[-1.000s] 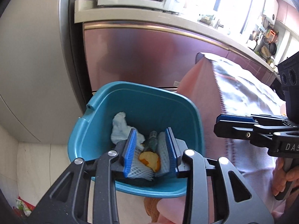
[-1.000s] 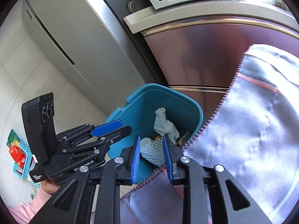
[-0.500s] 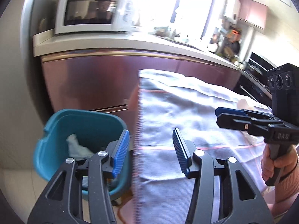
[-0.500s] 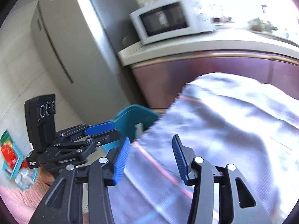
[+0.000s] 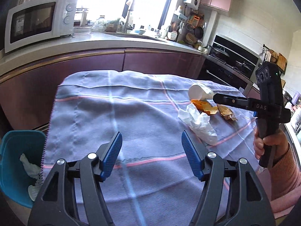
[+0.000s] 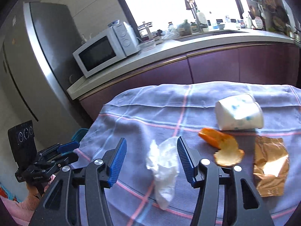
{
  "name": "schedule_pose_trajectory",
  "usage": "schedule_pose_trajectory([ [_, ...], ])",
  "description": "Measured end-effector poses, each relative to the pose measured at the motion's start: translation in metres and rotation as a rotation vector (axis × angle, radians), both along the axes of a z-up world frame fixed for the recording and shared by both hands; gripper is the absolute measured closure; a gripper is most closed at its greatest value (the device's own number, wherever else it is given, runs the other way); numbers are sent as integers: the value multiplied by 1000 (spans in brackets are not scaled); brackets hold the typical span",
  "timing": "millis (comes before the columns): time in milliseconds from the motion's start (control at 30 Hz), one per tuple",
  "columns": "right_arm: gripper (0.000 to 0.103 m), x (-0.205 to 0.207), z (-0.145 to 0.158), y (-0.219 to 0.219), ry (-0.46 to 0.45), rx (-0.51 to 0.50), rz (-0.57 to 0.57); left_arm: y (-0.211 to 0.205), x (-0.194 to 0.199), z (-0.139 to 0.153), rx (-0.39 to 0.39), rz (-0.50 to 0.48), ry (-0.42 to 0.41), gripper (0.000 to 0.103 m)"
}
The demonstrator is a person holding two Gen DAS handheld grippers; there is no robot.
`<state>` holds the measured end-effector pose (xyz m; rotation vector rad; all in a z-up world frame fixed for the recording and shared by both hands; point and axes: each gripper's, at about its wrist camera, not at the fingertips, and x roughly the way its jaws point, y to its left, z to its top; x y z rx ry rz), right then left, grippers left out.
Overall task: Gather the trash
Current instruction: 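Return both open tools over the table toward the second tissue and paper cup, then close the left tool on the white tissue while the right tool grasps the dotted paper cup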
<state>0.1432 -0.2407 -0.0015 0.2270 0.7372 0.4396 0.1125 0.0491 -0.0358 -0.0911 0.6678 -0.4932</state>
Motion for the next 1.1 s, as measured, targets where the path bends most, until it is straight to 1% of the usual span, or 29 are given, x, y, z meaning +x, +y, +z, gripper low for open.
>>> schedule_pose_trajectory([
  [133,47,10,-4,-41,9,10,-85,-36,4,-1,17,-64,3,37],
  [233,47,20,-7,-64,18,22,-130,-58,9,-3,24,-101,13,37],
  [400,47,42,-12,-90,41,24,-168,-87,24,-8,23,-141,48,37],
  [600,47,69,-23,-115,79,90,-190,-110,36,-17,36,-159,83,38],
  [767,47,86,-32,-121,115,122,-192,-119,46,-24,39,-169,118,39],
  [933,48,88,-37,-114,127,129,-162,-122,52,-31,30,-172,148,41],
  [1033,49,87,-39,-110,132,134,-145,-124,54,-34,33,-175,163,42],
  [1100,53,84,-38,-108,129,139,-136,-126,55,-36,34,-177,170,42],
])
